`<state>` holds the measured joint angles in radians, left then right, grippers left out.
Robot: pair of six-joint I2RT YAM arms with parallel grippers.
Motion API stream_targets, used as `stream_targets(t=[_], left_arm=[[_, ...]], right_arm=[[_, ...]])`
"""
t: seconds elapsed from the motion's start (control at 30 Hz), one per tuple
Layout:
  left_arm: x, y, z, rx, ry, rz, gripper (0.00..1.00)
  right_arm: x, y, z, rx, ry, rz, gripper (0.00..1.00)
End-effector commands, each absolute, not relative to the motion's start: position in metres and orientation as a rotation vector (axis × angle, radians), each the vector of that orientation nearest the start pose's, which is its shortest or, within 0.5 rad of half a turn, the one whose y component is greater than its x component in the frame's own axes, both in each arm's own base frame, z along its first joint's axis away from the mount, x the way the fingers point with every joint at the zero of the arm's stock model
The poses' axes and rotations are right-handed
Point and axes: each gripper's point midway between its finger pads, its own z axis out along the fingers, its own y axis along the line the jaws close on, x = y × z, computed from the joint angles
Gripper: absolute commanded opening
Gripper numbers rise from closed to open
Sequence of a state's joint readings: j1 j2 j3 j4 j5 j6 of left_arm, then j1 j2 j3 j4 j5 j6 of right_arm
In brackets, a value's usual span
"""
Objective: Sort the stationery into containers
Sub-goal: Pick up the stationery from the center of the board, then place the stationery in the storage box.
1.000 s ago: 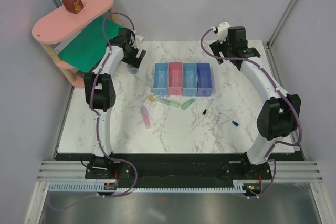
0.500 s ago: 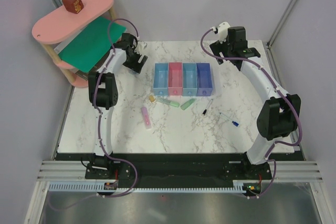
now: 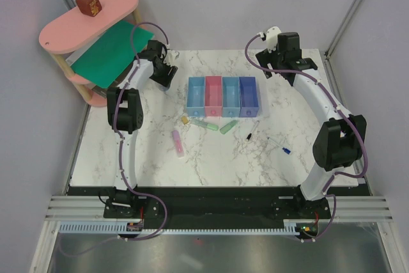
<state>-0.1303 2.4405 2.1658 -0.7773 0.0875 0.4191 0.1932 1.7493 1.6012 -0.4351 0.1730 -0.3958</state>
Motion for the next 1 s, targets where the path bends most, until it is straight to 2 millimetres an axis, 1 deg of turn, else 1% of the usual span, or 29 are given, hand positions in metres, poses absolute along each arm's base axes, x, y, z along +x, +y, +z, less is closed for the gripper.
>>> stream_targets(t=[0.0, 0.07, 0.1, 0.13, 0.2, 0.23, 0.27, 0.33, 0.37, 0.43, 0.47, 0.5, 0.53, 0.57, 0.6, 0.67, 0.7, 0.77, 0.8, 0.83, 0.9, 0.97], left_arm=[[0.555, -0.078, 0.064, 0.755, 2.462, -0.056, 0.39], [0.547, -0.081, 0.074, 0.758, 2.455, -0.08, 0.35], [0.544, -0.084, 0.079, 0.759, 2.451, -0.093, 0.34], [0.538, -0.087, 0.091, 0.762, 2.437, -0.113, 0.33], [0.532, -0.092, 0.104, 0.764, 2.42, -0.137, 0.31], [0.528, -0.095, 0.117, 0.763, 2.403, -0.158, 0.3], [0.525, -0.099, 0.125, 0.768, 2.389, -0.169, 0.29], [0.52, -0.11, 0.139, 0.778, 2.365, -0.204, 0.29], [0.516, -0.114, 0.152, 0.781, 2.344, -0.213, 0.29], [0.509, -0.129, 0.166, 0.802, 2.314, -0.253, 0.29], [0.506, -0.135, 0.176, 0.807, 2.296, -0.263, 0.29], [0.5, -0.147, 0.181, 0.823, 2.287, -0.283, 0.29], [0.497, -0.155, 0.186, 0.837, 2.272, -0.298, 0.29], [0.494, -0.163, 0.188, 0.851, 2.267, -0.306, 0.29], [0.486, -0.179, 0.193, 0.883, 2.25, -0.326, 0.29], [0.479, -0.198, 0.198, 0.921, 2.228, -0.344, 0.29], [0.472, -0.216, 0.199, 0.953, 2.214, -0.363, 0.29], [0.469, -0.234, 0.201, 0.996, 2.189, -0.374, 0.3], [0.464, -0.249, 0.2, 1.033, 2.173, -0.381, 0.3], [0.468, -0.258, 0.197, 1.052, 2.166, -0.376, 0.3], [0.466, -0.276, 0.193, 1.099, 2.147, -0.376, 0.3], [0.474, -0.289, 0.187, 1.115, 2.138, -0.371, 0.3]], right_arm=[[0.496, 0.051, 0.26, -0.49, 2.038, -0.282, 0.98], [0.494, 0.05, 0.257, -0.49, 2.044, -0.283, 0.98], [0.493, 0.05, 0.258, -0.491, 2.044, -0.284, 0.98], [0.491, 0.05, 0.257, -0.49, 2.045, -0.286, 0.98], [0.489, 0.049, 0.257, -0.49, 2.046, -0.285, 0.98], [0.488, 0.048, 0.257, -0.488, 2.046, -0.286, 0.98], [0.487, 0.048, 0.258, -0.488, 2.046, -0.286, 0.98], [0.485, 0.047, 0.26, -0.485, 2.04, -0.287, 0.98], [0.485, 0.046, 0.261, -0.481, 2.04, -0.287, 0.98], [0.483, 0.045, 0.264, -0.479, 2.034, -0.288, 0.98], [0.483, 0.044, 0.265, -0.477, 2.033, -0.289, 0.98], [0.482, 0.044, 0.266, -0.481, 2.031, -0.292, 0.98], [0.481, 0.042, 0.267, -0.477, 2.029, -0.296, 0.98], [0.481, 0.04, 0.268, -0.473, 2.029, -0.3, 0.98], [0.479, 0.039, 0.269, -0.473, 2.027, -0.303, 0.98], [0.478, 0.034, 0.268, -0.467, 2.032, -0.309, 0.98], [0.477, 0.032, 0.268, -0.463, 2.032, -0.313, 0.98], [0.475, 0.026, 0.264, -0.459, 2.043, -0.321, 0.98], [0.475, 0.024, 0.264, -0.452, 2.045, -0.323, 0.98], [0.474, 0.022, 0.261, -0.45, 2.052, -0.323, 0.98], [0.472, 0.014, 0.26, -0.433, 2.06, -0.331, 0.98], [0.471, 0.007, 0.26, -0.42, 2.064, -0.335, 0.98]])
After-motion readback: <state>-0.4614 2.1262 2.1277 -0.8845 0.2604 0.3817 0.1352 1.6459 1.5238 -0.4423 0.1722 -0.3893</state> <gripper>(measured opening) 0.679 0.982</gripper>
